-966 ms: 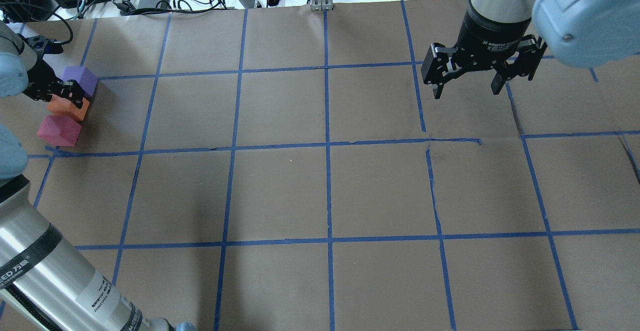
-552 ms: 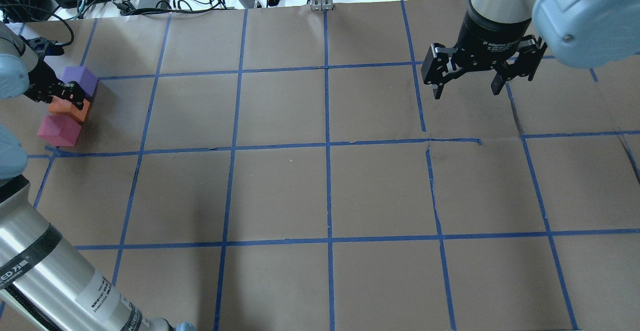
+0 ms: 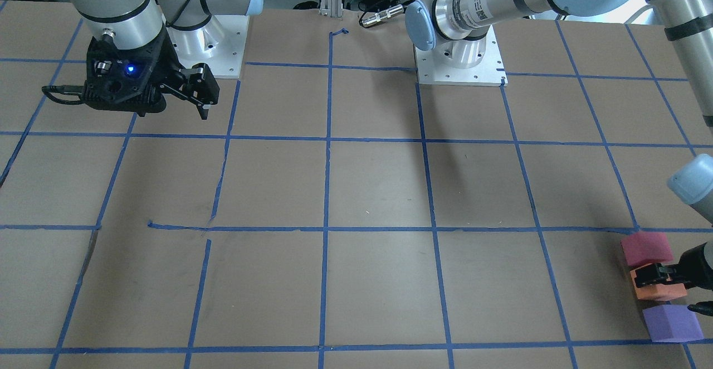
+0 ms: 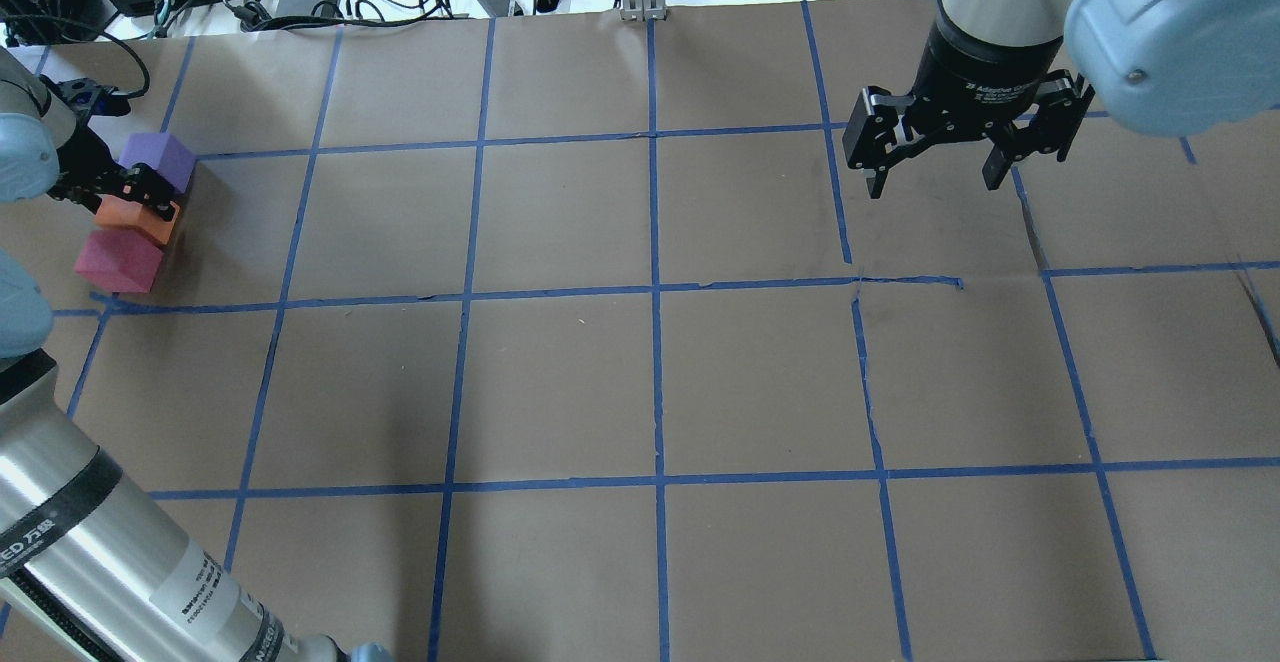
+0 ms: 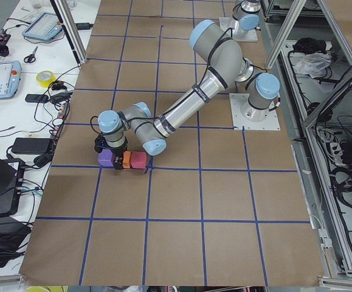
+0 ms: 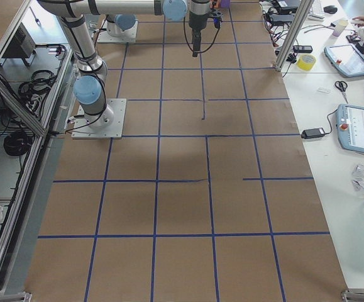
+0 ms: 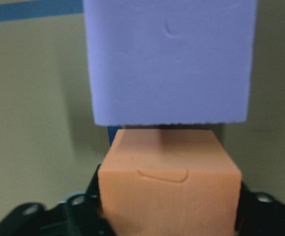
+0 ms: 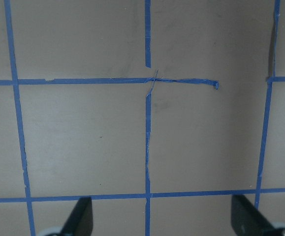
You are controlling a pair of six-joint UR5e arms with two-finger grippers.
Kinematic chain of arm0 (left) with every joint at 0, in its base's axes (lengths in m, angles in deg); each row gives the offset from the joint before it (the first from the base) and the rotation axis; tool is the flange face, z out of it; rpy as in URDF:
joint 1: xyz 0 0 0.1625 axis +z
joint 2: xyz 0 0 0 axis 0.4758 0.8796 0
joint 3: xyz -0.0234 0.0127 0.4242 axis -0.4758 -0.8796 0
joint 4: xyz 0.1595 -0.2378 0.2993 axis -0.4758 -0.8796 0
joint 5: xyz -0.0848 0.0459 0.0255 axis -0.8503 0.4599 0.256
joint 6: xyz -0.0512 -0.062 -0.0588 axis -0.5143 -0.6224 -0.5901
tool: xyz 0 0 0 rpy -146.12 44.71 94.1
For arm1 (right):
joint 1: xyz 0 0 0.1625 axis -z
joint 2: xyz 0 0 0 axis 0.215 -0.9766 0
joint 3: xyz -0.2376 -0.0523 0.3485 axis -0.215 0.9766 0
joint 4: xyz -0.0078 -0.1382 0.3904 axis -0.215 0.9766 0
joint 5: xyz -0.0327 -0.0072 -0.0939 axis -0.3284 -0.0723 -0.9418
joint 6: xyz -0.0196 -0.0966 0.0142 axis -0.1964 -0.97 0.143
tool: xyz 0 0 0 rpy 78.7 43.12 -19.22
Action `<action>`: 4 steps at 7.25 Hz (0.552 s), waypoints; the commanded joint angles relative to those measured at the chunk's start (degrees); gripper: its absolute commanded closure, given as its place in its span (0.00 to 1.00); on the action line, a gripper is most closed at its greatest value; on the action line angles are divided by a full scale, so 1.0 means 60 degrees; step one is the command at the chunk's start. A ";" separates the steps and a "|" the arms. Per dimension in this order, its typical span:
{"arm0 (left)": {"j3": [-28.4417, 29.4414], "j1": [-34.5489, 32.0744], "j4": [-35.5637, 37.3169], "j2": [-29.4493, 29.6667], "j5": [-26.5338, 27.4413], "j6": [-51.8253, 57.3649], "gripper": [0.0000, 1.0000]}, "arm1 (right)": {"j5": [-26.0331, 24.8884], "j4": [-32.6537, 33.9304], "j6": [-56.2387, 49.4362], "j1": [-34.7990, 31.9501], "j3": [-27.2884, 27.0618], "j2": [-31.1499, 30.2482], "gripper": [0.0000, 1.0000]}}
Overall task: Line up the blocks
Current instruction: 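Open the left gripper and lift it away from the cubes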
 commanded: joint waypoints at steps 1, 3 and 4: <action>0.0118 -0.0014 -0.0111 -0.0669 -0.0250 -0.0071 0.00 | -0.0001 0.0000 -0.0006 0.0000 0.0000 0.0000 0.00; 0.0220 -0.0043 -0.2925 -0.2494 -0.0428 -0.0071 0.00 | -0.0001 0.0000 -0.0006 0.0000 -0.0015 0.0000 0.00; 0.0221 -0.0043 -0.4157 -0.3549 -0.0413 -0.0057 0.00 | -0.0001 0.0000 -0.0006 0.0000 -0.0015 0.0000 0.00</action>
